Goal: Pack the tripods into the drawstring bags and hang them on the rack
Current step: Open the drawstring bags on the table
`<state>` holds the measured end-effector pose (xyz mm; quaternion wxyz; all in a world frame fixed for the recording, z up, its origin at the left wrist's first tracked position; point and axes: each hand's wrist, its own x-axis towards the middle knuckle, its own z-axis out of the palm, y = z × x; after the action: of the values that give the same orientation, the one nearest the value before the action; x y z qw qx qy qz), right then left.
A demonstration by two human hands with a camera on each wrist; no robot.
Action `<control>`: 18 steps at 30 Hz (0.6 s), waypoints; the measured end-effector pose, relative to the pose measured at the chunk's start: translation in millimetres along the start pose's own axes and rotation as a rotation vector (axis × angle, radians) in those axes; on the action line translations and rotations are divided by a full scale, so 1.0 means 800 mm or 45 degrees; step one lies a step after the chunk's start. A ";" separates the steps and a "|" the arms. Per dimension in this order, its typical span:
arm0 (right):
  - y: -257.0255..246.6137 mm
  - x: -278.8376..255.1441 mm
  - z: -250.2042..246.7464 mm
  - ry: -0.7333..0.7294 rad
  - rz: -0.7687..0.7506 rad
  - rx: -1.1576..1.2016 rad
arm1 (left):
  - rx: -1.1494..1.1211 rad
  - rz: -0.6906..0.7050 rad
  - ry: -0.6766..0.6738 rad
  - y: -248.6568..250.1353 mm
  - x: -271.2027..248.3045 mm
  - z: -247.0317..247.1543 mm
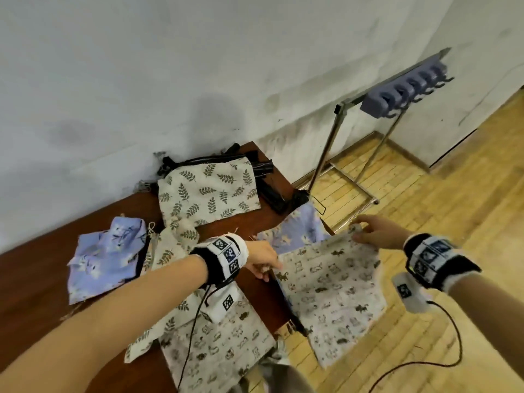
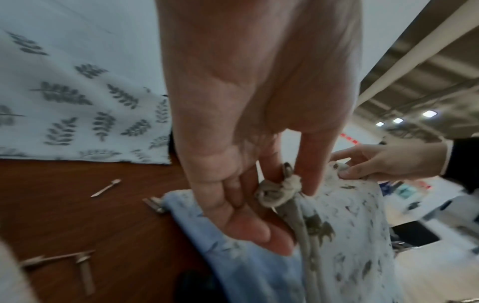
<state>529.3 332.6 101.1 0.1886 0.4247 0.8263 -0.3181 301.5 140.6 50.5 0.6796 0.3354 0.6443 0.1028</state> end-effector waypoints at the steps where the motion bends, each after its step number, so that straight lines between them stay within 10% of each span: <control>1: -0.002 0.019 0.014 0.011 -0.029 -0.025 | 0.009 -0.019 0.069 -0.011 0.011 -0.003; 12: -0.022 0.153 0.076 0.335 -0.071 -0.041 | -0.063 0.100 0.898 -0.068 0.066 -0.022; 18: -0.052 0.170 0.086 0.534 -0.044 0.015 | -0.234 0.055 0.977 -0.102 0.047 -0.043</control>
<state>421.0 346.6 -13.1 0.0046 0.4684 0.8528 -0.2308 251.0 111.4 -26.1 0.4144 0.2237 0.8324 0.2922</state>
